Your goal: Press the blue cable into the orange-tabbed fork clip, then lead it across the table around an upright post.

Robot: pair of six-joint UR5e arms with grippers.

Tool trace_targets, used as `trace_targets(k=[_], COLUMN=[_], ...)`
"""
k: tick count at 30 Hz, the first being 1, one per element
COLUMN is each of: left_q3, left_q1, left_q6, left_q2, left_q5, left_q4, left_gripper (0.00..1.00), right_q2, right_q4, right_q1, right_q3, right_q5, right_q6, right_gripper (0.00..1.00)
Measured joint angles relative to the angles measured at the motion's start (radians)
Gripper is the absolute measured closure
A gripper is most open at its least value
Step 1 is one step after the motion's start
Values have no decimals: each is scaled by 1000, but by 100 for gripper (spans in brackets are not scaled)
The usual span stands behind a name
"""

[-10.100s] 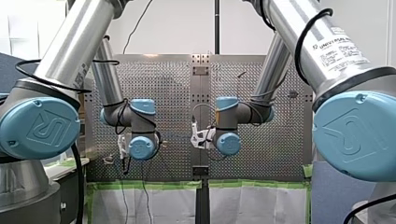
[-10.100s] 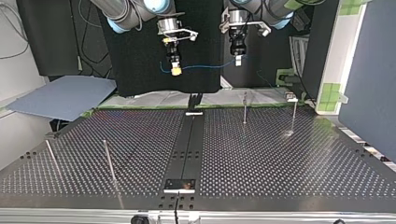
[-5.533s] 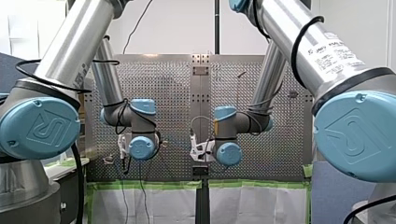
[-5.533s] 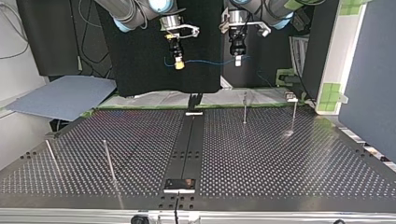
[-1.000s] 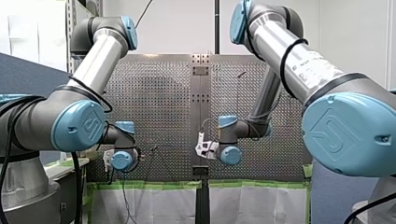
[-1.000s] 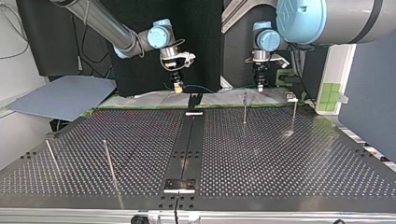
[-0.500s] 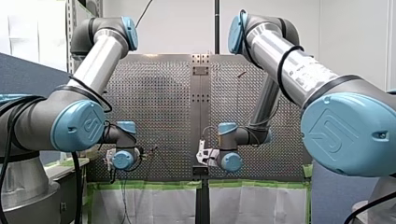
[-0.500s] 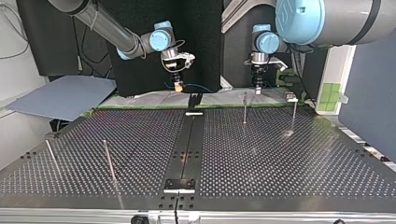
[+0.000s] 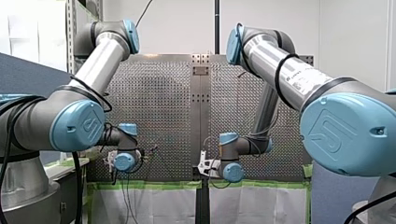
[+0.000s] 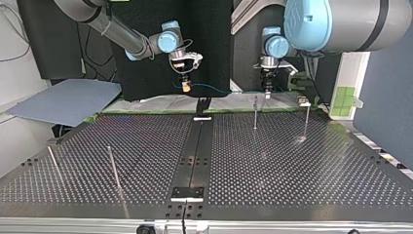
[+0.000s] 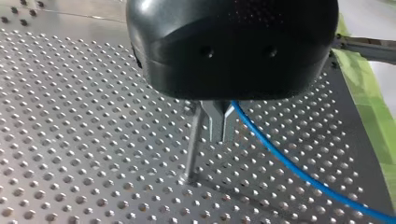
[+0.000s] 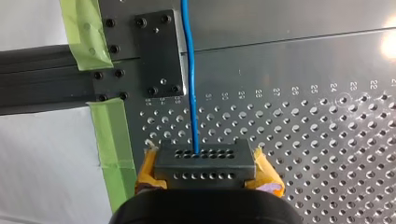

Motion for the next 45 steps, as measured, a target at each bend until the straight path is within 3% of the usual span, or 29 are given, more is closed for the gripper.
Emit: trace_targets(k=[6,13,22,32,40,45], left_q3=[32,74,82,61,60,61], left_q1=[-2,2,5,3,-1,0], left_q6=[-33,-75,-67,-64,-65,-81], left_q2=[-48,-61,-61,-53,-15,-5], left_q5=[-3,-2,-22,-27,-27,-10], left_q4=[9,-31,-79,-55,-62,-62], left_gripper=[100,100,100,100,100,100], right_q2=[3,5,6,6,6,6], right_q4=[-2,-1,0,3,9,10], right_q1=[-5,-6,-6,-6,-6,-6], right_q3=[-7,-16,-19,-21,-26,-27], right_q5=[0,-1,-1,-3,-4,-4], right_q6=[-5,-8,-12,-19,-22,-22], right_gripper=[100,100,100,100,100,100])
